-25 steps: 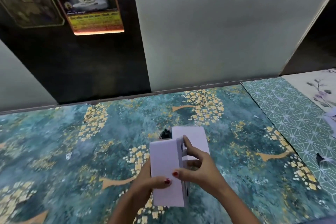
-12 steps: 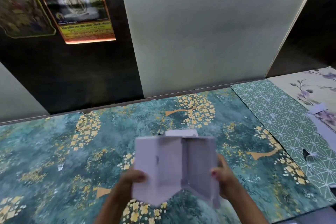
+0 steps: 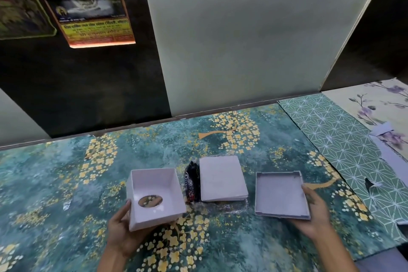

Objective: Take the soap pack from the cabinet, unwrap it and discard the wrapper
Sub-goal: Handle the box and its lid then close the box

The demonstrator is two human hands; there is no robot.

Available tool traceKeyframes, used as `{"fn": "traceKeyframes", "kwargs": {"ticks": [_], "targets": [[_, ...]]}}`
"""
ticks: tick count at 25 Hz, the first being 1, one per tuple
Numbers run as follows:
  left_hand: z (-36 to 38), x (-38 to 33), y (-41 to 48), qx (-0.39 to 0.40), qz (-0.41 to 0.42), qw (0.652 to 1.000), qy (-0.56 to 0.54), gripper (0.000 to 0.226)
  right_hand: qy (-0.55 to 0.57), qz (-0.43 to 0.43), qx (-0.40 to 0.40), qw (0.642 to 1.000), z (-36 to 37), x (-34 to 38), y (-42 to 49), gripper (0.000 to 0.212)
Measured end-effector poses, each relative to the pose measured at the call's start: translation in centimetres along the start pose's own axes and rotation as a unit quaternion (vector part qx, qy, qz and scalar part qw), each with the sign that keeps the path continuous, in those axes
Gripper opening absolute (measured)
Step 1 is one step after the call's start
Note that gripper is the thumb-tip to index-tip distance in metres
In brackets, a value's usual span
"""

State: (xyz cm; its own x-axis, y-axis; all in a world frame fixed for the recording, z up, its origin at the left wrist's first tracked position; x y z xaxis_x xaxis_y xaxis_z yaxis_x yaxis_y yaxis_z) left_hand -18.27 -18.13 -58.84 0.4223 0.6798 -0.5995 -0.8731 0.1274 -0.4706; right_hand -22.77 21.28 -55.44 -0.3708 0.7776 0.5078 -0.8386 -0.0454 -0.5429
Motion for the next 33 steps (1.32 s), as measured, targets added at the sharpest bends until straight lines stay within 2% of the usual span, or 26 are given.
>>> {"fn": "traceKeyframes", "kwargs": {"ticks": [1, 2, 4, 5, 6, 7, 8, 9, 10, 11, 12, 13, 14, 16, 17, 18, 21, 23, 24, 27, 29, 31, 33], "targets": [[-0.6, -0.3, -0.2, -0.047, -0.004, 0.999, 0.018, 0.058, -0.027, -0.009, -0.036, 0.999, -1.0, 0.1, 0.6, 0.090], [-0.7, -0.6, -0.1, -0.061, 0.003, 0.998, 0.033, 0.051, -0.062, -0.016, -0.065, 0.996, -1.5, 0.3, 0.9, 0.080], [-2.3, -0.9, 0.2, -0.167, 0.008, 0.981, 0.099, 0.037, -0.162, -0.071, -0.141, 0.974, -2.6, 1.0, 1.7, 0.050], [-3.4, -1.3, 0.0, -0.251, 0.006, 0.958, 0.136, 0.037, -0.246, -0.118, -0.187, 0.944, -2.7, 1.9, 1.7, 0.042], [-3.7, -1.8, -0.5, -0.304, 0.010, 0.935, 0.185, 0.037, -0.358, -0.166, -0.223, 0.892, -2.3, 3.0, 1.5, 0.039], [-3.7, -2.7, -1.3, -0.358, 0.026, 0.899, 0.251, 0.034, -0.465, -0.207, -0.241, 0.826, -1.3, 3.8, 1.2, 0.040], [-3.5, -3.9, -2.2, -0.402, 0.048, 0.849, 0.340, 0.028, -0.551, -0.241, -0.236, 0.763, -0.1, 4.1, 1.0, 0.043], [-2.6, -5.0, -3.3, -0.446, 0.080, 0.784, 0.424, 0.023, -0.599, -0.272, -0.221, 0.720, 1.2, 4.1, 0.9, 0.045], [-1.6, -6.2, -4.2, -0.470, 0.124, 0.725, 0.488, 0.023, -0.614, -0.301, -0.197, 0.702, 2.5, 3.9, 0.8, 0.043], [0.7, -7.4, -5.0, -0.470, 0.200, 0.680, 0.526, 0.025, -0.615, -0.320, -0.164, 0.702, 3.6, 3.2, 1.0, 0.041], [3.5, -7.9, -5.6, -0.449, 0.268, 0.644, 0.559, 0.026, -0.612, -0.331, -0.121, 0.708, 5.1, 2.3, 1.1, 0.039], [6.2, -7.6, -5.2, -0.409, 0.313, 0.630, 0.581, 0.026, -0.614, -0.326, -0.074, 0.715, 6.6, 1.0, 1.4, 0.039], [9.0, -7.0, -4.3, -0.343, 0.328, 0.652, 0.592, 0.026, -0.618, -0.305, -0.027, 0.724, 7.9, -0.6, 1.9, 0.041], [13.4, -3.2, -0.2, -0.197, 0.242, 0.727, 0.612, 0.030, -0.631, -0.227, 0.046, 0.741, 9.5, -4.0, 3.2, 0.051], [14.5, -0.7, 2.2, -0.146, 0.172, 0.740, 0.634, 0.033, -0.639, -0.191, 0.061, 0.743, 9.7, -5.4, 3.8, 0.057], [14.9, 1.4, 4.1, -0.119, 0.112, 0.731, 0.663, 0.036, -0.648, -0.167, 0.063, 0.741, 9.8, -6.5, 4.2, 0.061], [13.5, 4.0, 8.0, -0.156, -0.016, 0.693, 0.704, 0.062, -0.657, -0.164, 0.057, 0.734, 9.7, -7.5, 4.5, 0.066], [12.4, 4.2, 9.2, -0.184, -0.057, 0.688, 0.700, 0.073, -0.655, -0.164, 0.059, 0.736, 9.6, -7.6, 4.4, 0.066], [12.4, 4.1, 9.3, -0.188, -0.068, 0.705, 0.680, 0.072, -0.656, -0.161, 0.061, 0.735, 9.5, -7.6, 4.3, 0.066], [12.1, 4.2, 9.8, -0.174, -0.089, 0.793, 0.577, 0.068, -0.652, -0.157, 0.069, 0.739, 9.4, -7.5, 4.1, 0.066], [11.8, 4.3, 10.1, -0.167, -0.087, 0.810, 0.555, 0.073, -0.645, -0.163, 0.078, 0.743, 9.4, -7.1, 3.9, 0.067], [13.4, 3.5, 8.9, -0.144, -0.057, 0.815, 0.559, 0.065, -0.624, -0.183, 0.074, 0.756, 9.5, -6.4, 3.5, 0.070], [15.0, 2.5, 7.3, -0.112, -0.008, 0.846, 0.522, 0.049, -0.569, -0.202, 0.052, 0.796, 9.6, -5.2, 3.0, 0.073]]}}
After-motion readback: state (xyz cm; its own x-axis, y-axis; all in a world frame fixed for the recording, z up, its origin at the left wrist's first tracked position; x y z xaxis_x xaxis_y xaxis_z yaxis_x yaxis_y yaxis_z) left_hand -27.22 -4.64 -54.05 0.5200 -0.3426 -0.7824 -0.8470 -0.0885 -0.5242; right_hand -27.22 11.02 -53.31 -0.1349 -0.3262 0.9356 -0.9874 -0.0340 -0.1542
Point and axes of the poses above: each hand's wrist, its own y-axis towards the middle knuckle, its own z-axis out of the palm, x = y × z, the point moved 8 cm from there along y, towards the middle knuckle, and after that the axes turned 9 degrees about y, right-handed, at the moved point
